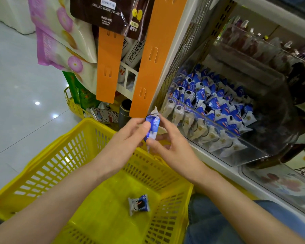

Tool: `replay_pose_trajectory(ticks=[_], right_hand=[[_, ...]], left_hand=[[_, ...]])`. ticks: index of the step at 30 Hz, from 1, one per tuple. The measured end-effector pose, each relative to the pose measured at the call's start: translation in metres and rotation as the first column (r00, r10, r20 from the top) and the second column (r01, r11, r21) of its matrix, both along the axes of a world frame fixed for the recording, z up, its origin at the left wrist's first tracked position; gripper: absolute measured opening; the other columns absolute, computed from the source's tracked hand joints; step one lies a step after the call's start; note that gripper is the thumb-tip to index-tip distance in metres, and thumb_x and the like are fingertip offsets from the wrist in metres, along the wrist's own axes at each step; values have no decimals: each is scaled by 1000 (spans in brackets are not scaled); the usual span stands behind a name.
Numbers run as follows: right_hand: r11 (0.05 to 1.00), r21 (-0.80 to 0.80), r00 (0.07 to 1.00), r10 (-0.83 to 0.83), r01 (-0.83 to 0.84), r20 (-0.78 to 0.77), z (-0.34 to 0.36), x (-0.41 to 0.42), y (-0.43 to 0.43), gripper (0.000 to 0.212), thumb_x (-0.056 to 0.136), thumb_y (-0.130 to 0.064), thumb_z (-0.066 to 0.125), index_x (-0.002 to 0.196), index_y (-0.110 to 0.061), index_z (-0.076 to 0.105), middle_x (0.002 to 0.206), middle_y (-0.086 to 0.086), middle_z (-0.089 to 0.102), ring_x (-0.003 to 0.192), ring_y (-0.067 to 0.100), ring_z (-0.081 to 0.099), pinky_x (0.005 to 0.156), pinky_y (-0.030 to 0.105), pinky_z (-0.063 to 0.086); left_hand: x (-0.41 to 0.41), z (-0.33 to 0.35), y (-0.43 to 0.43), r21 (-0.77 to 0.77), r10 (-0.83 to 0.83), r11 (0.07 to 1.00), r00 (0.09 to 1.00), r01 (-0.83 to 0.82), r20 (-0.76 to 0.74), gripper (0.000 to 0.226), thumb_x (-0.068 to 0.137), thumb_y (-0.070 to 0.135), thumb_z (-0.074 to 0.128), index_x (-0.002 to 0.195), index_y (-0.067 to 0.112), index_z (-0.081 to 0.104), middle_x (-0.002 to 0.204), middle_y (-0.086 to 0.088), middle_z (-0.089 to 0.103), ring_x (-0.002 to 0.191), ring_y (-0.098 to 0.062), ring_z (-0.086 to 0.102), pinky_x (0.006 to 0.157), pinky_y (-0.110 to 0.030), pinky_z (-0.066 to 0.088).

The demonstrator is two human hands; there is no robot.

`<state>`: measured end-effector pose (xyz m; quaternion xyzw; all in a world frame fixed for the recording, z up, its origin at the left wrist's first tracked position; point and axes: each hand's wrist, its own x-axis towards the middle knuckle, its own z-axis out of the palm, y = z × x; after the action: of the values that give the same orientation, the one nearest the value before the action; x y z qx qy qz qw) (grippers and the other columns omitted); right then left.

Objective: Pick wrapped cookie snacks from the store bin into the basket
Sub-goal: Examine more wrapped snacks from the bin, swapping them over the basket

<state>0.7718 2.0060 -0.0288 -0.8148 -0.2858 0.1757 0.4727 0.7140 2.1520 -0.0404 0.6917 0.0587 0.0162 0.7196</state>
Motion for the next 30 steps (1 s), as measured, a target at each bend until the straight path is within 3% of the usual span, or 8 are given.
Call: replay_pose_trajectory(ticks=[3, 6, 12, 19, 23, 26, 28, 30], right_hand=[[998, -11, 997, 58, -58, 41, 0, -6, 1, 79, 83, -25, 64, 145, -32, 16, 126, -12, 40, 101, 2, 57, 77, 23, 56], [998, 61, 999, -21, 18, 38, 6, -6, 1, 69, 86, -14, 63, 141, -30, 24, 119, -17, 47, 82, 10, 62, 65, 25, 57], [986, 109, 991, -116, 123, -73, 28, 5, -6, 18, 93, -22, 50, 106, -14, 61, 86, -7, 61, 66, 3, 53, 55, 20, 46], [965, 121, 969, -220, 233, -111, 33, 4, -14, 11, 87, -21, 59, 80, -14, 55, 62, -4, 61, 53, 9, 57, 53, 25, 52], [955, 145, 956, -273, 257, 103, 53, 17, -29, 7, 90, -24, 53, 88, -20, 58, 77, 1, 67, 69, 9, 65, 62, 21, 54], [897, 153, 857, -442, 415, 265, 72, 52, -46, 9, 93, -23, 52, 89, -27, 58, 82, -3, 65, 77, 10, 64, 65, 22, 52], [860, -12, 786, -461, 511, 413, 78, 81, -58, 9, 93, -20, 52, 96, -22, 60, 90, -2, 64, 79, 10, 59, 67, 16, 50], [800, -247, 811, -434, 547, 392, 75, 107, -70, 18, 93, -17, 52, 108, -12, 61, 101, 7, 64, 84, 12, 55, 64, 14, 47]], left_hand=[[2, -1, -5, -8, -27, 1000, 999, 26, -26, 37, 78, 41, 62, 112, 37, 49, 108, 16, 64, 102, 2, 61, 84, -18, 50], [5, 0, -4, -73, 29, 997, 999, -31, -29, 35, 88, 14, 58, 119, 30, 50, 106, 11, 67, 95, 0, 65, 78, -16, 51], [7, 8, 3, -101, -163, 983, 984, 156, -67, 38, 90, 17, 57, 126, 26, 51, 114, 6, 68, 107, -10, 63, 91, -31, 50], [12, 13, -4, 8, -121, 993, 992, 121, -31, 26, 88, 9, 58, 111, 24, 57, 110, 2, 68, 100, -10, 64, 87, -22, 51], [17, 17, -11, -85, -129, 988, 992, 129, 4, 29, 87, 11, 58, 111, 27, 55, 105, 10, 68, 93, 1, 65, 73, -11, 49], [22, 20, -16, -136, -93, 986, 996, 94, 11, 36, 88, 11, 58, 121, 24, 49, 108, 8, 66, 90, 4, 64, 70, -9, 47], [25, 23, -19, -148, -85, 985, 996, 86, 12, 40, 88, 12, 58, 125, 21, 47, 112, 5, 65, 92, 3, 64, 71, -10, 47], [28, 26, -22, -154, -80, 985, 997, 82, 19, 40, 88, 13, 58, 126, 21, 47, 114, 4, 64, 95, 2, 63, 74, -11, 48]])
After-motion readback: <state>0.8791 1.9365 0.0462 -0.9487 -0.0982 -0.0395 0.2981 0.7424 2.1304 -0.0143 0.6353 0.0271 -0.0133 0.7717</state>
